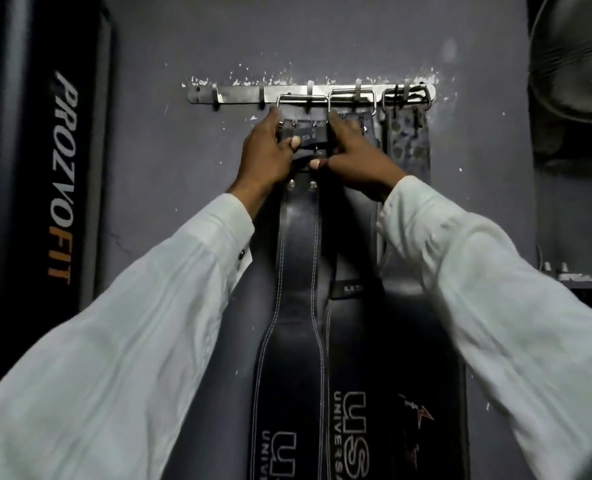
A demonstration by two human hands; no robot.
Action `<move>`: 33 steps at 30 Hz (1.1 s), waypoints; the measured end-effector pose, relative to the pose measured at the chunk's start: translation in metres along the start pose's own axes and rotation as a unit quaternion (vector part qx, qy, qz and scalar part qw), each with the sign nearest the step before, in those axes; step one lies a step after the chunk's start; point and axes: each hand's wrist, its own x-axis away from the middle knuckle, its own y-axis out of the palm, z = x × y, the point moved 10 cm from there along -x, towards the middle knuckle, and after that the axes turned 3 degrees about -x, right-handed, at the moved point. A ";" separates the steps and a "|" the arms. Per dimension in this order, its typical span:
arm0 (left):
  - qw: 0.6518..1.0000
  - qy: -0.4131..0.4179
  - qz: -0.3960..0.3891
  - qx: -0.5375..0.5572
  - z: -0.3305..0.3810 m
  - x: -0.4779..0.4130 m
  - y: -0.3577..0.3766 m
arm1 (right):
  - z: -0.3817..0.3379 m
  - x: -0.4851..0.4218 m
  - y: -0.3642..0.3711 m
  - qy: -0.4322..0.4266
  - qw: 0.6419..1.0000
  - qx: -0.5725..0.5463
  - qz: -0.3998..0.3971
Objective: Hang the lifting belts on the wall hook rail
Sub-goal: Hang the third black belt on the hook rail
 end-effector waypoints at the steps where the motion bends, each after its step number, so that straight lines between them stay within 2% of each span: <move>1: 1.000 0.009 0.007 -0.010 0.001 -0.015 0.001 | -0.002 -0.012 -0.005 -0.001 1.000 0.000 0.001; 5: 0.999 0.028 0.020 -0.016 0.004 -0.065 0.009 | -0.006 -0.064 -0.024 -0.029 0.999 0.027 0.006; 10: 0.999 0.013 -0.041 0.005 -0.014 -0.098 0.031 | -0.004 -0.098 -0.033 -0.039 0.993 0.110 0.003; 15: 0.998 -0.015 -0.052 -0.023 -0.032 -0.086 0.037 | -0.009 -0.071 -0.020 -0.018 0.987 0.159 -0.011; 17: 0.999 -0.015 -0.037 -0.036 -0.031 -0.073 0.034 | -0.006 -0.064 -0.014 -0.038 0.983 0.179 0.020; 22: 0.999 -0.033 0.001 0.004 -0.031 -0.036 0.030 | 0.004 -0.020 0.006 -0.098 0.979 0.104 0.147; 26: 0.998 -0.057 -0.001 0.015 -0.035 0.001 0.032 | 0.013 0.009 0.023 -0.118 0.973 0.087 0.177; 30: 0.993 -0.083 -0.055 0.060 -0.057 0.041 0.046 | 0.034 0.037 0.037 -0.062 0.982 0.025 0.179; 33: 0.980 -0.119 -0.078 0.140 -0.074 0.091 0.049 | 0.062 0.069 0.052 0.037 0.985 -0.062 0.159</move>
